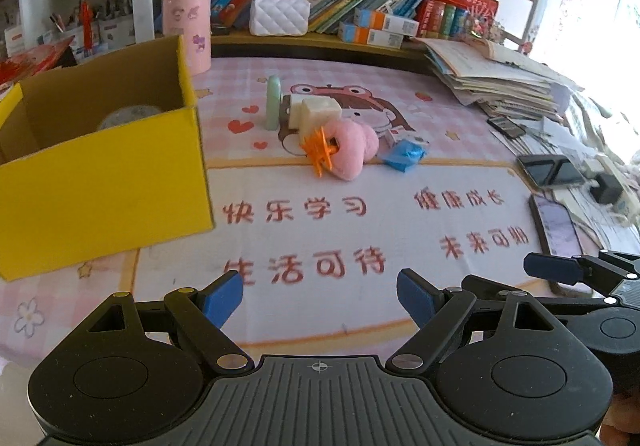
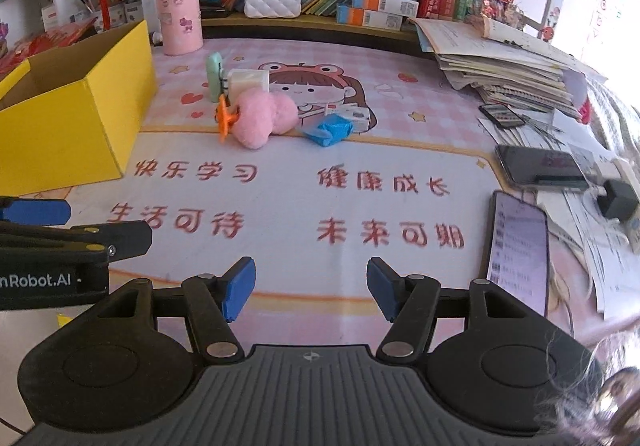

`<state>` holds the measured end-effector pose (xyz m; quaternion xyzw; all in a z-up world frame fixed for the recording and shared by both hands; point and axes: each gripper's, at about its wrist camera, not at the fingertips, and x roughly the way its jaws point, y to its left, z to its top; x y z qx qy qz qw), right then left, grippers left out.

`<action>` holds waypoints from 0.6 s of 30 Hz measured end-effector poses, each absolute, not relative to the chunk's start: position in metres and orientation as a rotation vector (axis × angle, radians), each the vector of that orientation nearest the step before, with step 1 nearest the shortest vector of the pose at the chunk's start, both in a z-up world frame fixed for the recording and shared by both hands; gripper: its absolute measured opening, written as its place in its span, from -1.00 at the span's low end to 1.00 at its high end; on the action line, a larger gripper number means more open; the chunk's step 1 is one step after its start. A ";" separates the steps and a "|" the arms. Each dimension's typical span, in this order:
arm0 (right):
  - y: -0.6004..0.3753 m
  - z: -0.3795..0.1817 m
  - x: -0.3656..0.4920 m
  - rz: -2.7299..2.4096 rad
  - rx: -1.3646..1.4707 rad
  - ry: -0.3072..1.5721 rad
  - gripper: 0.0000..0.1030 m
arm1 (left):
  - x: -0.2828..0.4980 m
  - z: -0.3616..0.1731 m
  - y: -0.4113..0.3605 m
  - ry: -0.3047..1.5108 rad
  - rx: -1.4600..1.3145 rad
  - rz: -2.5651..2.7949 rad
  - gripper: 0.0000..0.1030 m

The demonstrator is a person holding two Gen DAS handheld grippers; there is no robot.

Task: Organize objects
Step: 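Withdraw both tools from the box toward the pink chick plush and blue packet, then grasp the pink chick plush with the left tool while the right tool grasps the blue packet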

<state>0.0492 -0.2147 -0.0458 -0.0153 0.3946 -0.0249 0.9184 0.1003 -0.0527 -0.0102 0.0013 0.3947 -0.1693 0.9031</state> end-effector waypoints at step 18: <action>-0.266 -0.058 0.151 0.000 -0.015 0.739 0.14 | 0.210 0.002 -0.120 0.737 0.009 -0.257 0.63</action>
